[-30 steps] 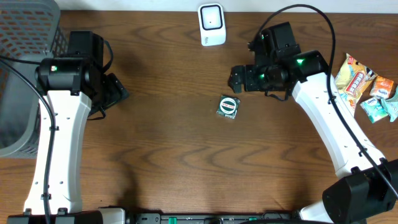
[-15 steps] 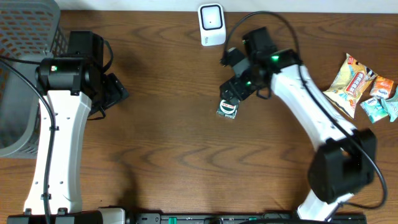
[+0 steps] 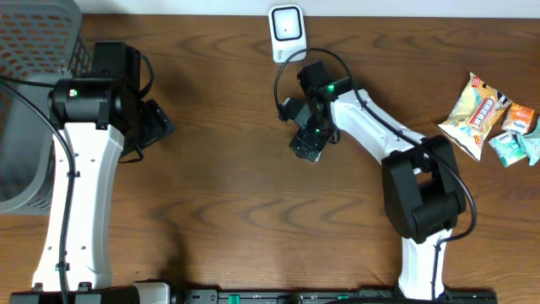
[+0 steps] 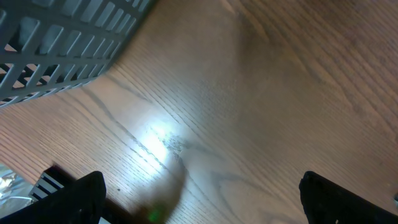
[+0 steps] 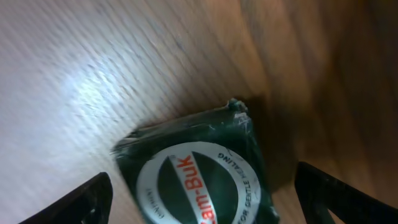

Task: Scan the item barcode

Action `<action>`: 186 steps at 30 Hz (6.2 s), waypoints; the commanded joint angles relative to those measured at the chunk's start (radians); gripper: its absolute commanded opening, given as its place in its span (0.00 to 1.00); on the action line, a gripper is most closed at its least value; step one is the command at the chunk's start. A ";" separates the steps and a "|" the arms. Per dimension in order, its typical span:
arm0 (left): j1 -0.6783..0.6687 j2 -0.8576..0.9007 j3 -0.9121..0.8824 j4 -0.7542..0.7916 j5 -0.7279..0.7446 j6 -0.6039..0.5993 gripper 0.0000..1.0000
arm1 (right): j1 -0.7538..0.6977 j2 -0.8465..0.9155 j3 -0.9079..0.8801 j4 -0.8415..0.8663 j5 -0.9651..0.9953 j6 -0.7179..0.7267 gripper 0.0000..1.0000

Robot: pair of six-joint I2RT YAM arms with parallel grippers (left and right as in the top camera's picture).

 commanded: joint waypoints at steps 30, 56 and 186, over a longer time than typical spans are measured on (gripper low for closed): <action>0.003 0.000 0.000 -0.004 -0.009 -0.005 0.98 | 0.016 0.026 0.005 -0.006 0.019 0.888 0.58; 0.003 0.000 0.000 -0.004 -0.009 -0.005 0.98 | -0.082 -0.128 0.093 -0.129 -0.249 1.208 0.97; 0.003 0.000 0.000 -0.004 -0.009 -0.005 0.98 | 0.001 0.020 0.216 0.396 0.268 0.795 0.51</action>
